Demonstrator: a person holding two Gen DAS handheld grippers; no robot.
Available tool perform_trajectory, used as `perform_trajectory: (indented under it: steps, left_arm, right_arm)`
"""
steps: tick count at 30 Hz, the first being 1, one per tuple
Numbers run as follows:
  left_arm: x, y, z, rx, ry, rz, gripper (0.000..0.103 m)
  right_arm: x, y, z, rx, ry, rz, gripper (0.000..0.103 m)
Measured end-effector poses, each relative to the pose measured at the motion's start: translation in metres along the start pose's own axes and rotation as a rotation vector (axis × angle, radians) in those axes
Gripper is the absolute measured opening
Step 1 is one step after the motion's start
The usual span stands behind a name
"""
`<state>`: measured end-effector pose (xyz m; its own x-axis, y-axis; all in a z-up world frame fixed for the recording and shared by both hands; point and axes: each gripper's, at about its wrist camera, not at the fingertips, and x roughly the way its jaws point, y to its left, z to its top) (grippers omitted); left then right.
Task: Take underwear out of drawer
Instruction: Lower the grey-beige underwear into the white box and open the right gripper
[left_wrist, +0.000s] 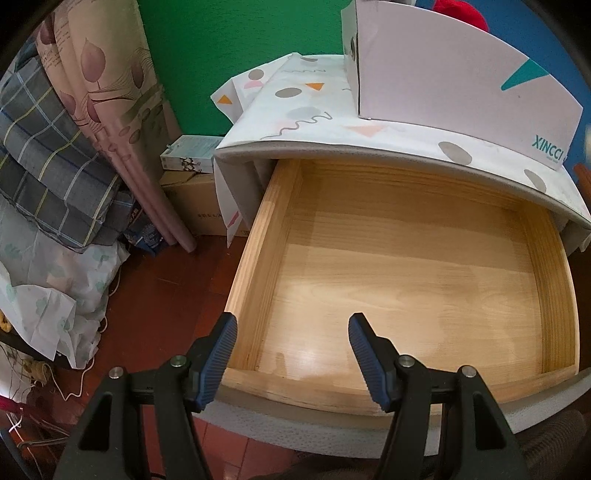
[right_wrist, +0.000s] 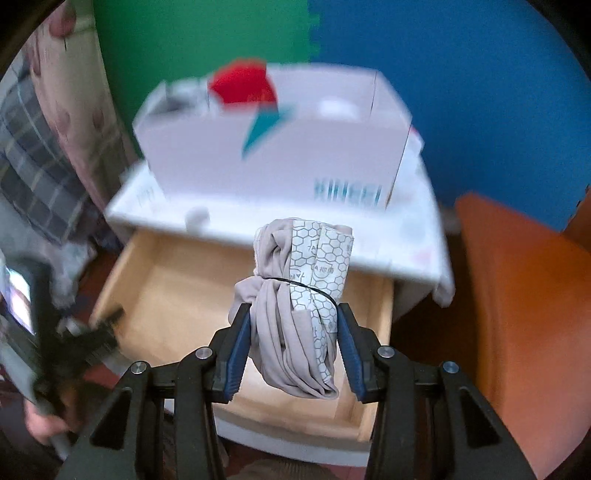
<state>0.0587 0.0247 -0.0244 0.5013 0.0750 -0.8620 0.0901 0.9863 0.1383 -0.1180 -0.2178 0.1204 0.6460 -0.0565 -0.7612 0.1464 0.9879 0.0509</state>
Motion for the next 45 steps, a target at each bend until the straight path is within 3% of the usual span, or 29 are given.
perform_trajectory:
  steps: [3,9,15,20,27,29,33,35,38,45]
  left_arm:
    - [0.000,-0.001,0.000,0.004,-0.001,0.000,0.064]
    - [-0.001,-0.002,-0.001,0.008,-0.004,0.004,0.064]
    - [-0.001,-0.003,0.000,0.007,-0.008,-0.005,0.064]
    - [-0.001,-0.004,0.000,0.001,-0.006,-0.024,0.064]
    - [-0.004,-0.005,0.001,-0.005,-0.015,-0.046,0.064]
    - [-0.004,-0.006,0.001,-0.005,-0.016,-0.049,0.064]
    - [-0.006,-0.006,0.001,-0.012,-0.020,-0.051,0.064]
    - [-0.006,-0.006,0.001,-0.011,-0.022,-0.051,0.064]
    - [-0.009,-0.008,0.001,-0.009,-0.030,-0.056,0.064]
    - [-0.023,-0.013,-0.007,0.002,-0.044,-0.085,0.064]
  right_arm:
    - [-0.019,0.000,0.038,0.001,-0.076,-0.012,0.041]
    - [0.009,0.007,0.130,0.000,-0.124,-0.053,0.041]
    - [0.061,0.004,0.184,0.060,-0.068,-0.080,0.041]
    - [0.109,0.013,0.196,0.063,0.002,-0.115,0.042]
    - [0.127,0.021,0.184,0.059,0.001,-0.120,0.051]
    - [0.117,0.023,0.179,0.053,-0.027,-0.119,0.069]
    - [0.078,0.027,0.158,0.026,-0.103,-0.125,0.082]
    - [0.053,0.027,0.136,0.023,-0.141,-0.107,0.092]
    - [0.028,0.028,0.092,0.021,-0.168,-0.099,0.098]
    - [0.027,0.032,-0.023,0.043,-0.076,-0.111,0.099]
